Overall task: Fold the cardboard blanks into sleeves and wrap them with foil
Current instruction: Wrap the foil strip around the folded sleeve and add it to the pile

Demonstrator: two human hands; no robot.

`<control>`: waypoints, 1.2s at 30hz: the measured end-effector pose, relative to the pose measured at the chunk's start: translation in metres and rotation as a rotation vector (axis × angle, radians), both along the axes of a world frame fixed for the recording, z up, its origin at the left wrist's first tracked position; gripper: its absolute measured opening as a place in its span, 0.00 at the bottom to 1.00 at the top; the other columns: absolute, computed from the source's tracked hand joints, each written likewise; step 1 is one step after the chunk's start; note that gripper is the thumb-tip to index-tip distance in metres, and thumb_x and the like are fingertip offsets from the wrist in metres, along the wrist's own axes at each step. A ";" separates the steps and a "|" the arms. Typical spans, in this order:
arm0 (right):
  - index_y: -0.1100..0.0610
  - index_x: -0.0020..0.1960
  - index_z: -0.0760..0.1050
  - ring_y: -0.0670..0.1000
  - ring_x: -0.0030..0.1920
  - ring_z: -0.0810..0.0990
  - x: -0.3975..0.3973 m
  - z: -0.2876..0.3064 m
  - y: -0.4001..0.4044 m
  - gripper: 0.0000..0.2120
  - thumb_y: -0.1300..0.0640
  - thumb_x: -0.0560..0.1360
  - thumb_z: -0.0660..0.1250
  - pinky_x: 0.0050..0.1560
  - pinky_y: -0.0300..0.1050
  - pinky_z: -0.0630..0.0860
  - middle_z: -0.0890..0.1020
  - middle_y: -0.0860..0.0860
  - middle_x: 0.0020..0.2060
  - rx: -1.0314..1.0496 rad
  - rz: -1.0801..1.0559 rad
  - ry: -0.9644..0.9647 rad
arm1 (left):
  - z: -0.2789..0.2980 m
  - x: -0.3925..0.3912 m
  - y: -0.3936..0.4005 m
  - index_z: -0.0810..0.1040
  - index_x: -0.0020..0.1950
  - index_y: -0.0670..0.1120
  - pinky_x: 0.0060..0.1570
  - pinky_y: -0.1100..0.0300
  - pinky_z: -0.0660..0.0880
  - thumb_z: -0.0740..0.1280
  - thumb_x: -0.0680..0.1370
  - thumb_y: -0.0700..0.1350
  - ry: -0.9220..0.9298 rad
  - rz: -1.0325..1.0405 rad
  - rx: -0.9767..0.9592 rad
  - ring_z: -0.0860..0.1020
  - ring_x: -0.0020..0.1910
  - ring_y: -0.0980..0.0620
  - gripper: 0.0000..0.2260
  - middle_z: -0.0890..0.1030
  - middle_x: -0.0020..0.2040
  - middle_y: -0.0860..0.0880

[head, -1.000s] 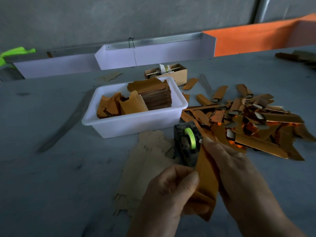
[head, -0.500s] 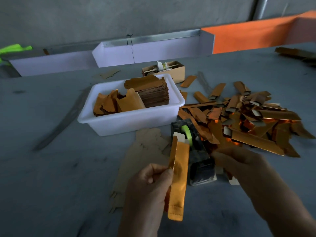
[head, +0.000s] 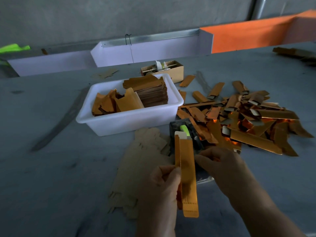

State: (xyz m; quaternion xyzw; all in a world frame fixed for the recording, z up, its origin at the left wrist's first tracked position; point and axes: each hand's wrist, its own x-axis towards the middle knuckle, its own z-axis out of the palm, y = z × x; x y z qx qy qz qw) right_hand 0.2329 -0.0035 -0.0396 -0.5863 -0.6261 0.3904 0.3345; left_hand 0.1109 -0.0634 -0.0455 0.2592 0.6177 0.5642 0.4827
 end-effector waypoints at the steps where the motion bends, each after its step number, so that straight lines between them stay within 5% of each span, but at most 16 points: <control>1: 0.50 0.34 0.77 0.43 0.34 0.78 -0.001 0.000 0.000 0.09 0.54 0.73 0.68 0.33 0.36 0.70 0.79 0.45 0.32 0.016 -0.002 -0.010 | -0.002 0.002 0.001 0.79 0.37 0.44 0.20 0.67 0.66 0.67 0.76 0.41 -0.009 0.004 -0.006 0.71 0.20 0.59 0.08 0.73 0.22 0.52; 4: 0.52 0.37 0.79 0.43 0.41 0.77 -0.005 -0.004 -0.002 0.06 0.55 0.73 0.68 0.36 0.33 0.68 0.78 0.44 0.43 0.095 -0.048 0.002 | -0.005 0.008 0.003 0.79 0.38 0.43 0.19 0.67 0.67 0.67 0.77 0.42 -0.066 0.013 -0.043 0.71 0.19 0.58 0.08 0.74 0.22 0.52; 8: 0.57 0.39 0.79 0.55 0.49 0.78 -0.006 0.000 -0.008 0.06 0.54 0.69 0.67 0.49 0.48 0.74 0.81 0.55 0.45 -0.158 -0.085 0.551 | -0.011 0.013 0.003 0.79 0.40 0.44 0.20 0.66 0.67 0.67 0.77 0.43 -0.135 0.033 -0.066 0.73 0.22 0.56 0.07 0.76 0.24 0.50; 15: 0.53 0.35 0.78 0.44 0.44 0.75 0.009 0.002 -0.013 0.07 0.55 0.71 0.69 0.38 0.37 0.67 0.75 0.45 0.53 0.023 -0.107 0.018 | -0.012 0.010 0.004 0.80 0.40 0.40 0.19 0.65 0.66 0.65 0.78 0.42 -0.214 0.032 -0.044 0.72 0.22 0.52 0.09 0.77 0.31 0.41; 20: 0.50 0.32 0.75 0.46 0.49 0.74 0.004 -0.003 -0.019 0.10 0.56 0.72 0.70 0.36 0.29 0.62 0.74 0.43 0.52 0.130 -0.111 -0.176 | -0.005 0.004 0.005 0.78 0.43 0.40 0.19 0.65 0.66 0.66 0.78 0.40 -0.189 0.108 0.031 0.73 0.21 0.56 0.06 0.77 0.27 0.47; 24: 0.50 0.32 0.75 0.49 0.52 0.75 0.002 -0.005 -0.022 0.10 0.57 0.71 0.70 0.39 0.33 0.65 0.75 0.44 0.53 0.182 -0.110 -0.199 | 0.000 0.006 0.007 0.81 0.37 0.48 0.31 0.62 0.71 0.68 0.76 0.44 -0.101 0.039 0.093 0.77 0.31 0.55 0.08 0.80 0.33 0.49; 28: 0.53 0.34 0.79 0.49 0.54 0.76 -0.001 -0.010 -0.026 0.06 0.57 0.70 0.72 0.49 0.44 0.72 0.76 0.45 0.55 0.205 -0.130 -0.142 | 0.004 0.009 0.010 0.79 0.41 0.50 0.29 0.65 0.73 0.67 0.77 0.48 0.104 -0.078 0.108 0.77 0.30 0.57 0.06 0.81 0.33 0.52; 31: 0.55 0.35 0.79 0.47 0.50 0.77 -0.003 -0.015 -0.029 0.05 0.60 0.69 0.72 0.44 0.37 0.71 0.77 0.47 0.54 0.245 -0.155 -0.094 | 0.007 0.008 0.012 0.78 0.43 0.54 0.36 0.57 0.78 0.66 0.76 0.53 0.320 -0.112 0.104 0.80 0.36 0.55 0.05 0.82 0.37 0.53; 36: 0.57 0.37 0.79 0.43 0.47 0.76 -0.003 -0.017 -0.031 0.03 0.61 0.69 0.72 0.40 0.31 0.67 0.78 0.47 0.52 0.309 -0.146 -0.134 | 0.014 0.012 0.017 0.76 0.45 0.54 0.29 0.73 0.69 0.65 0.77 0.51 0.633 -0.148 0.113 0.75 0.36 0.70 0.03 0.78 0.36 0.55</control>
